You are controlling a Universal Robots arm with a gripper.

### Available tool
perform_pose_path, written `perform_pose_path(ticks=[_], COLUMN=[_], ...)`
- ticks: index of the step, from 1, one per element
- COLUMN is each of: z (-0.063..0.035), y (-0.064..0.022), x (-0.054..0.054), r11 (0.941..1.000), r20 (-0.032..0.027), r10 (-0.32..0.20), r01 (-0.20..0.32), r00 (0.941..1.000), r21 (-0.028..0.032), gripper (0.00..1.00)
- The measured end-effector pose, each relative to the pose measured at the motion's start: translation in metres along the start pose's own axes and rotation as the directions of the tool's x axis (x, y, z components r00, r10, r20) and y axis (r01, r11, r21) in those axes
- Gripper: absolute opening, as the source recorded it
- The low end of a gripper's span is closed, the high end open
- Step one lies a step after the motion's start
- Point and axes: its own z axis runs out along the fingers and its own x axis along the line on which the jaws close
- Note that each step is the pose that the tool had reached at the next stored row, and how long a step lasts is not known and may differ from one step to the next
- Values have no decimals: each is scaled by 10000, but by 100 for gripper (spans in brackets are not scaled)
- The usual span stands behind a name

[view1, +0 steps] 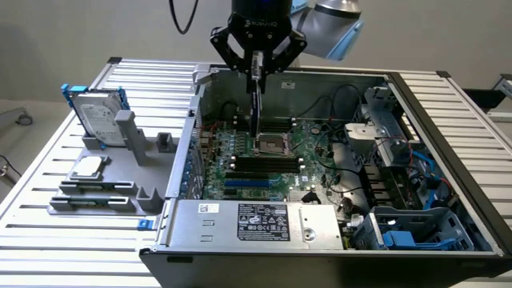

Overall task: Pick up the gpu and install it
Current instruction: 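Pick up the gpu and move the gpu toward the slot, then insert the gpu into the slot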

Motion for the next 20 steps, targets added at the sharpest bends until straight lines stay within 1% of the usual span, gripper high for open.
perform_pose_path(ticks=[2, 5, 7, 8, 9, 10, 11, 20], z=[36, 88, 117, 128, 133, 133, 133, 133], y=[14, 11, 8, 8, 8, 8, 8, 8], x=[-91, -225, -269, -276, -276, -277, -277, -277], r11=[10000, 10000, 10000, 10000, 10000, 10000, 10000, 10000], r20=[0, 1, 0, -4, -29, -62, -74, -75], r10=[1, 0, 1, 1, 4, 4, 4, 4], r01=[-1, 0, -1, -1, -3, -3, -4, -4], r00=[10000, 10000, 10000, 10000, 10000, 10000, 10000, 10000], r21=[1, 10, 31, 44, 65, 65, 64, 65], gripper=[26, 26, 26, 26, 26, 26, 26, 26])
